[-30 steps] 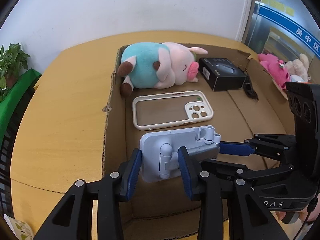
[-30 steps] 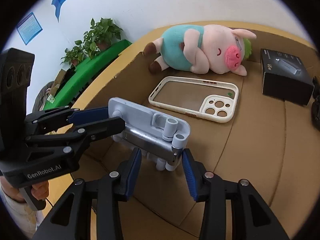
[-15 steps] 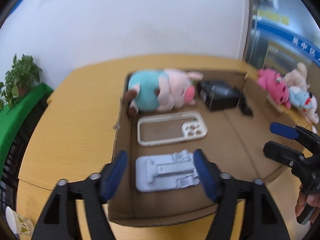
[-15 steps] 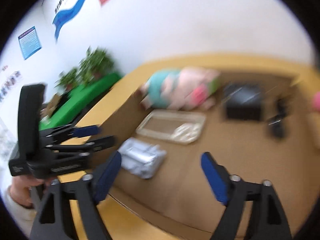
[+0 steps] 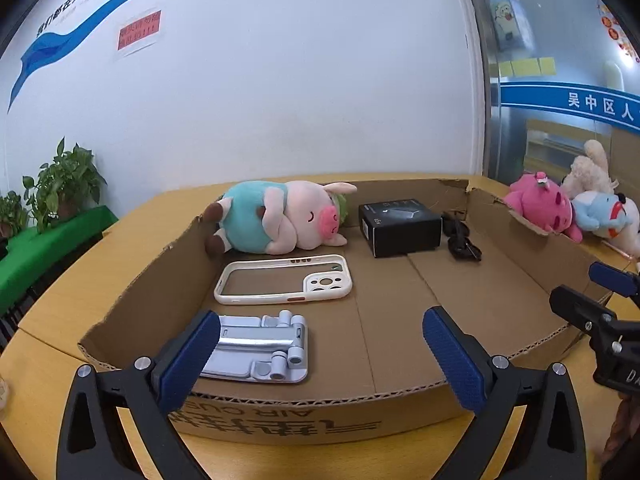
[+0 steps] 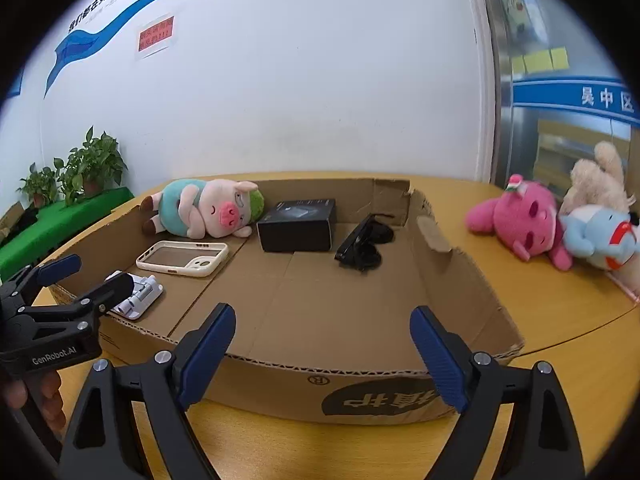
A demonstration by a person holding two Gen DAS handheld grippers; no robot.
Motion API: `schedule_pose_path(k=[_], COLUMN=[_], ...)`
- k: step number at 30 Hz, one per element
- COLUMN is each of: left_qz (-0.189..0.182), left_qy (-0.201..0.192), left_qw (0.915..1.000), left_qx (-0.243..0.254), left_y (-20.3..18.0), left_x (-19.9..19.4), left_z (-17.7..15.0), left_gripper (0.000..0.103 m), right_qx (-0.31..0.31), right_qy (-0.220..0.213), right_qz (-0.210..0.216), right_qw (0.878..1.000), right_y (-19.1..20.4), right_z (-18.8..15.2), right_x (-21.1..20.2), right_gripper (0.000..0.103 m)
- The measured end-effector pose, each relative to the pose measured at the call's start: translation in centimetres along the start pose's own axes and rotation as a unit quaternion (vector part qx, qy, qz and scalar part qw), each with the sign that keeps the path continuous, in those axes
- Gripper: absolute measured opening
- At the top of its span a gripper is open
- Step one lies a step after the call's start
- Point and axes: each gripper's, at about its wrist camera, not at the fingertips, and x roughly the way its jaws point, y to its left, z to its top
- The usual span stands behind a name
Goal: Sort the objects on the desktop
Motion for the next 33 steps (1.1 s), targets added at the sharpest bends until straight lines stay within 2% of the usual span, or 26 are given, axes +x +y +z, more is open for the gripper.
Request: schedule_pose_path(k=[4, 6, 33], left_qz=[0.016, 0.020, 0.025], left_qy=[0.007, 0.009, 0.010], left_qw=[0.9998, 0.9998, 0.9996], left_qx=[-0.001, -0.002, -0.004], left_y=[-0.13, -0.10, -0.01], left_x=[0.37, 0.49, 0.73], left_z=[0.00, 0.08, 0.36], left_gripper=[0.103, 0.103, 0.103], right_qx=[-0.005, -0.004, -0.002], right_qy=[-0.009, -0.005, 0.002], right_qz=[0.005, 0.008, 0.012], right_qw=[1.000, 1.000, 1.000], right_y=[0.29, 0.26, 0.31], right_z=[-0.28, -0.28, 0.12], right_x=[0.16, 0.25, 0.82], right_gripper=[0.097, 0.103, 0.103])
